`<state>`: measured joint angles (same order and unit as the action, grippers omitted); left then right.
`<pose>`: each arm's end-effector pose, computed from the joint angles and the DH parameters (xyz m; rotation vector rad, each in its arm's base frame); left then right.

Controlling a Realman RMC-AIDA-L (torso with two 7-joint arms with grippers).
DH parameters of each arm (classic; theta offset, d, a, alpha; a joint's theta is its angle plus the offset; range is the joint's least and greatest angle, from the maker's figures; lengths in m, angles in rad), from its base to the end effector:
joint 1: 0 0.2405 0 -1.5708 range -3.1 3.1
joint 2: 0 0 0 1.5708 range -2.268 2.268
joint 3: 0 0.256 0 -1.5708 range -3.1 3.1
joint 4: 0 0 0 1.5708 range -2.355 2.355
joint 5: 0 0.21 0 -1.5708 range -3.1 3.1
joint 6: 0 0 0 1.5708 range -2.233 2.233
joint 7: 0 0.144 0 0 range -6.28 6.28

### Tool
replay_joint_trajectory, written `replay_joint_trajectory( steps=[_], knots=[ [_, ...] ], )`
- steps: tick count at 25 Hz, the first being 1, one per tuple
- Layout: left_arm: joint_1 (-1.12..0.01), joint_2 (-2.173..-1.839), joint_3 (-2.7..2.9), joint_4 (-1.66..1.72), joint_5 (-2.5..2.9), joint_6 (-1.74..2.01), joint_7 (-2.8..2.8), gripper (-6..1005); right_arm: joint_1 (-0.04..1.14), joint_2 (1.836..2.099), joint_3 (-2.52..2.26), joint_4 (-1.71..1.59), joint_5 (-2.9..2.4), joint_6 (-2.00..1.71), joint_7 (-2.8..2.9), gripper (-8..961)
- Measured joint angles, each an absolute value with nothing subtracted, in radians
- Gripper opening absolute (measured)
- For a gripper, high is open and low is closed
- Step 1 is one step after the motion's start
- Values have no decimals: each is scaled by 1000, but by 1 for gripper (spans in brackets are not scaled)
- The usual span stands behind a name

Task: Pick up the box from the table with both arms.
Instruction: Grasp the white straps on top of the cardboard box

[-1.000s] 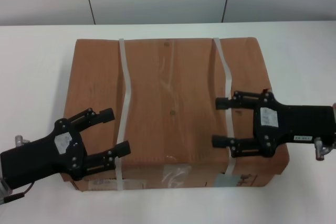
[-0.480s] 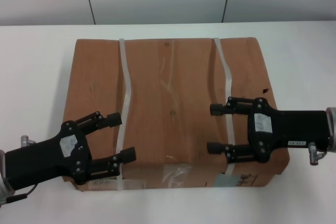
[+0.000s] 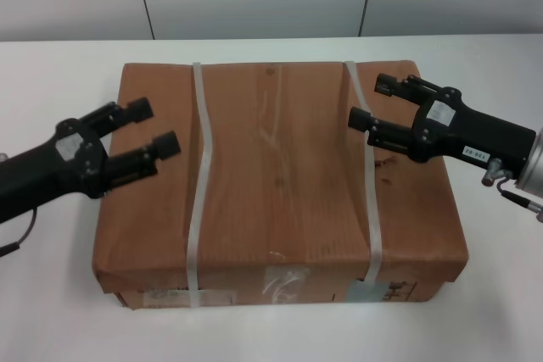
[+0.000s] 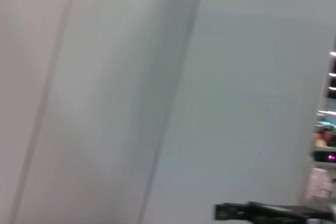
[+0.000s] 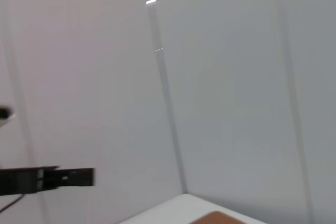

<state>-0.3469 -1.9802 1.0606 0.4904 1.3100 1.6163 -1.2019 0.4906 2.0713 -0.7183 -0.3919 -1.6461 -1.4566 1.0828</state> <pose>-0.2775 0.2918 0.0204 -2.4881 -0.5990 -1.1536 0.2735 0.3250 -0.0165 -2.4382 0.5894 0.9678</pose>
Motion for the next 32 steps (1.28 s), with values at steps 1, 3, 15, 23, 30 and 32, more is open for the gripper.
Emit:
replay_joint_trajectory(
  steps=[1, 3, 15, 23, 30, 32],
  knots=[
    [-347, -1980, 1053, 490, 1311, 1596, -1214, 860, 491, 2072, -718, -383, -1633, -1433, 1091, 834],
    [-346, -1981, 1046, 477, 1313, 1547, -1234, 860, 492, 2072, -718, -370, -1614, -1388, 1115, 834],
    [-365, -2004, 1056, 378, 1313, 1257, -1263, 859, 593, 2077, -724, -193, -1600, -1096, 1267, 833],
    [-420, -2032, 1057, 325, 1363, 1165, -1260, 859, 600, 2078, -728, -148, -1603, -997, 1311, 832],
    [-452, -2037, 1068, 291, 1384, 1160, -1271, 859, 632, 2078, -756, -121, -1601, -985, 1308, 832],
    [-464, -2039, 1076, 283, 1388, 1160, -1277, 859, 639, 2078, -762, -114, -1601, -986, 1306, 831]
  ],
)
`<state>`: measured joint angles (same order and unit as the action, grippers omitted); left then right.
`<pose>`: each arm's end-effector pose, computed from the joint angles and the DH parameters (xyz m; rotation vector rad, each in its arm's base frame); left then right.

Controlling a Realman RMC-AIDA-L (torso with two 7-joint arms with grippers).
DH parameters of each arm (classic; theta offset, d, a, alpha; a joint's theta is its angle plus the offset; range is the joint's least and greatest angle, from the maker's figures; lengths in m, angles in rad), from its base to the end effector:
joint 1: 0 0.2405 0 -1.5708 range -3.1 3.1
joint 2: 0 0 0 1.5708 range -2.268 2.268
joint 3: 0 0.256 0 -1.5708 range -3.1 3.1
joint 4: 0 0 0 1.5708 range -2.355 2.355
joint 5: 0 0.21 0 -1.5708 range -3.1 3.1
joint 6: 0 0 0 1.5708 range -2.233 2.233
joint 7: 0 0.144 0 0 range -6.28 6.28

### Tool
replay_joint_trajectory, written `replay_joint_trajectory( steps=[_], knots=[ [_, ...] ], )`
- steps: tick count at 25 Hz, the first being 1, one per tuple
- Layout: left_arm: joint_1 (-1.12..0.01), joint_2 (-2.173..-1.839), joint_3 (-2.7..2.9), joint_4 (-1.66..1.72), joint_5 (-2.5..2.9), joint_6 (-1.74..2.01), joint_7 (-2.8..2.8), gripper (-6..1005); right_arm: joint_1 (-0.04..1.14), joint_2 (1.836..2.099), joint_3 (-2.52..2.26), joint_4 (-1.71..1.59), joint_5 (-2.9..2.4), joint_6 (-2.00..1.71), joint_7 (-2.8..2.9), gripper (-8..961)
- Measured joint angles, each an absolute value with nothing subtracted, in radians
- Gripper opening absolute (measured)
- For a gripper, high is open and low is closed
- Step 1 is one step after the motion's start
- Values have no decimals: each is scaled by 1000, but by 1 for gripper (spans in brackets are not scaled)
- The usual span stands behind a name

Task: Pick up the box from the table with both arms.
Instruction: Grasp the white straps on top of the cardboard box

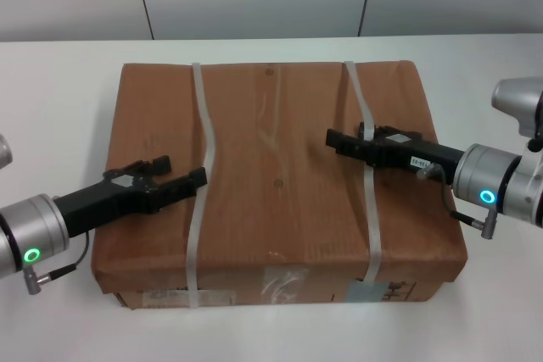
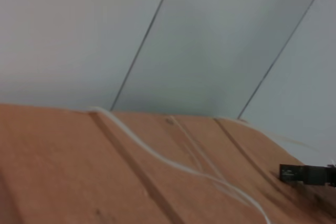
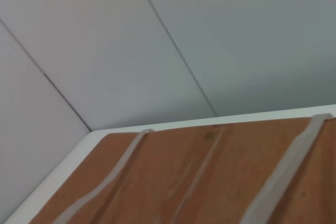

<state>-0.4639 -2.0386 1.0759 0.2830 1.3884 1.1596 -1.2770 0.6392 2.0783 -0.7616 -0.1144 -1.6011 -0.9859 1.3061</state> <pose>-0.3107 0.3205 -0.0483 -2.3493 -1.0531 -0.7601 0.2937 0.3518 -0.0777 -2.2405 1.2157 0.7006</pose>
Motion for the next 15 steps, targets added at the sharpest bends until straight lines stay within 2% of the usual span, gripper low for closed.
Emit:
replay_joint_trajectory(
  steps=[15],
  knots=[
    [-535, -2043, 1163, 264, 1390, 1159, -1355, 860, 729, 2079, -787, -54, -1606, -994, 1304, 816]
  ],
)
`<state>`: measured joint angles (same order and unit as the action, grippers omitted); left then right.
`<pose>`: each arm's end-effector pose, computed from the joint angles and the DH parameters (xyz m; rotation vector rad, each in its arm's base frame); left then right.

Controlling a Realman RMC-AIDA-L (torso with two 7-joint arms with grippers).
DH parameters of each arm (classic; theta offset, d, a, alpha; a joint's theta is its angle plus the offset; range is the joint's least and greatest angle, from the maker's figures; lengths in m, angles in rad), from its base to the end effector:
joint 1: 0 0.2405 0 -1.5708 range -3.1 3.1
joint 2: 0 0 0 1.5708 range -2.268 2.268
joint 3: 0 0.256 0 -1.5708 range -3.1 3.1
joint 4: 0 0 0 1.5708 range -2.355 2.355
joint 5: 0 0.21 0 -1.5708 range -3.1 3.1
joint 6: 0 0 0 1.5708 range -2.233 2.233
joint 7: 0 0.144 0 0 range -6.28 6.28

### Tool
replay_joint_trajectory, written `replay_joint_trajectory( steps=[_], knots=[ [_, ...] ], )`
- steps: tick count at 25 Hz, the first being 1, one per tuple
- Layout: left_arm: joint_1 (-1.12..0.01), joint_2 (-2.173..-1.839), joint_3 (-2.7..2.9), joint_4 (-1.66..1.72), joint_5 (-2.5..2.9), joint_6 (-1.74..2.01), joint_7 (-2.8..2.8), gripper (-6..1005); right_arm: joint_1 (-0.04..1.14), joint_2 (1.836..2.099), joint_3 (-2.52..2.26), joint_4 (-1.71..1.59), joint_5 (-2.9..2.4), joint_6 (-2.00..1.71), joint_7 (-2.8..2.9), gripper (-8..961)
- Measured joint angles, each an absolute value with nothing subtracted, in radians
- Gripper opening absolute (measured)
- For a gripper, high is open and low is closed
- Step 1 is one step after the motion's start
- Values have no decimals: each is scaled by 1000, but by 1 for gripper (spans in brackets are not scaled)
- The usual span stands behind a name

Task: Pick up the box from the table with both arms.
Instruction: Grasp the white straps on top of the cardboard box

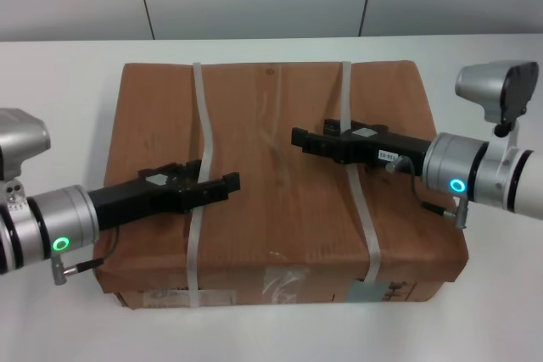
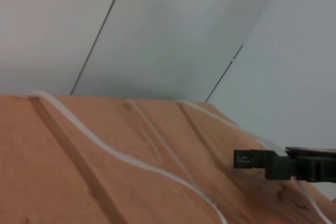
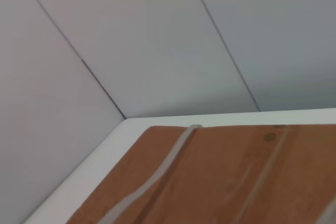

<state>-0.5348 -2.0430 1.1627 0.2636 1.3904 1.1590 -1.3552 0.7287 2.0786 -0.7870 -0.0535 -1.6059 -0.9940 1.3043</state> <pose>-0.2876 0.3290 -0.0641 -2.4612 -1.0857 -0.7483 0.2647 0.3611 -0.0919 -2.3486 1.1819 0.7084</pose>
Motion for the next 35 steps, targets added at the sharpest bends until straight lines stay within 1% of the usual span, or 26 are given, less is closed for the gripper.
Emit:
replay_joint_trajectory(
  steps=[6, 12, 17, 21, 28, 31, 35],
  knots=[
    [-576, -2043, 1197, 256, 1391, 1107, -1420, 858, 755, 2078, -792, -50, -1606, -1024, 1301, 805],
    [-594, -2043, 1199, 257, 1384, 1092, -1439, 855, 776, 2078, -793, -34, -1606, -1067, 1260, 795],
    [-597, -2043, 1197, 262, 1383, 1092, -1439, 699, 768, 2079, -779, -30, -1601, -1076, 1206, 715],
    [-598, -2042, 1199, 264, 1382, 1095, -1440, 534, 759, 2078, -763, -23, -1599, -1090, 1172, 644],
    [-598, -2042, 1202, 265, 1382, 1100, -1434, 213, 752, 2078, -754, -19, -1598, -1096, 1159, 614],
    [-598, -2042, 1202, 265, 1382, 1100, -1432, 95, 746, 2078, -754, -19, -1597, -1096, 1159, 601],
    [-598, -2042, 1203, 265, 1382, 1101, -1429, 96, 743, 2078, -754, -20, -1597, -1096, 1159, 568]
  ],
)
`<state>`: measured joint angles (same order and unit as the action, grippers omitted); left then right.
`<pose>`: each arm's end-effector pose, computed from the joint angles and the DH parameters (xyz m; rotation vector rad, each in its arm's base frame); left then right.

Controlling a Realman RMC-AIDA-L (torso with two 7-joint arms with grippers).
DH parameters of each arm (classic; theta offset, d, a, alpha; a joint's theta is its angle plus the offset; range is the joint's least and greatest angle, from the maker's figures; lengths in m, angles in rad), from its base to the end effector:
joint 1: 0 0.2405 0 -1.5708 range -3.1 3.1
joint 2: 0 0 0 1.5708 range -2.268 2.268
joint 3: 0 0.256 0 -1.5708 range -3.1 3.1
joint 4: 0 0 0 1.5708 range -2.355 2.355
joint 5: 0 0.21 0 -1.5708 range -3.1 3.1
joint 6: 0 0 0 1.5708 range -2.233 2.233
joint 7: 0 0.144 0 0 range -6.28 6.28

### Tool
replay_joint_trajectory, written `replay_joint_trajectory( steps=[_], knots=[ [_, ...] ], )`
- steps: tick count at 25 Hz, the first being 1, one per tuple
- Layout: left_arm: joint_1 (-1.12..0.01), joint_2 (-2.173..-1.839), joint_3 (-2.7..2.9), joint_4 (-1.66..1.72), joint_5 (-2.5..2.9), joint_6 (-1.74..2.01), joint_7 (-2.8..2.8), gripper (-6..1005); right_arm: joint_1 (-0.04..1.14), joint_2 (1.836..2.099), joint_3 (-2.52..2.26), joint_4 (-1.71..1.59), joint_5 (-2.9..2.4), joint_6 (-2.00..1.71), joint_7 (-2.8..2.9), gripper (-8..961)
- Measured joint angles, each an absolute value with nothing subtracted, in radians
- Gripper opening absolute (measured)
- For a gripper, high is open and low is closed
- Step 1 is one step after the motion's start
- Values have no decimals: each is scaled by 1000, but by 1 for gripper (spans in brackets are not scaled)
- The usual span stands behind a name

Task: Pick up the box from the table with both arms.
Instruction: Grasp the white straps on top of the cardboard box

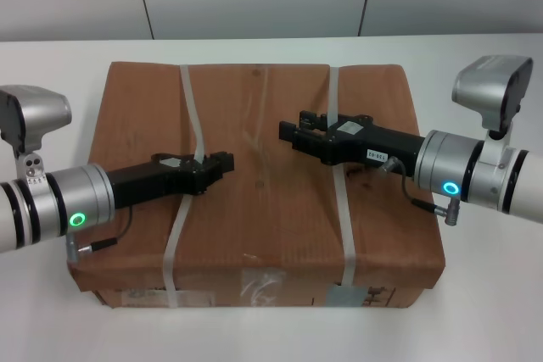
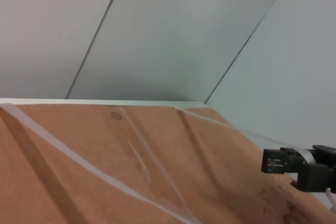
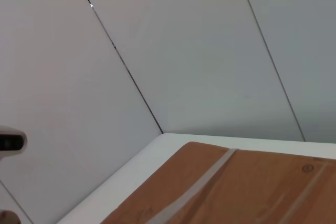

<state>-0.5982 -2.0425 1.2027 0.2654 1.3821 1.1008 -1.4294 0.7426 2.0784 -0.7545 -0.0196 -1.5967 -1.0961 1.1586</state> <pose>-0.2723 0.3482 -0.0679 -2.4713 -1.1097 -0.7134 0.2475 0.3557 -0.0933 -2.4360 1.0128 0.8040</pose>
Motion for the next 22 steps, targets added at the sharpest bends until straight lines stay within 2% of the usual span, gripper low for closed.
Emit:
replay_joint_trajectory(
  steps=[7, 16, 22],
  knots=[
    [-596, -2043, 1200, 271, 1382, 1141, -1428, 98, 712, 2079, -706, -20, -1597, -1102, 1114, 497],
    [-570, -2042, 1193, 322, 1384, 1221, -1429, 100, 693, 2078, -696, -29, -1597, -1134, 1114, 288],
    [-570, -2042, 1192, 322, 1384, 1233, -1426, 101, 690, 2079, -697, -30, -1603, -1125, 1212, 228]
  ],
)
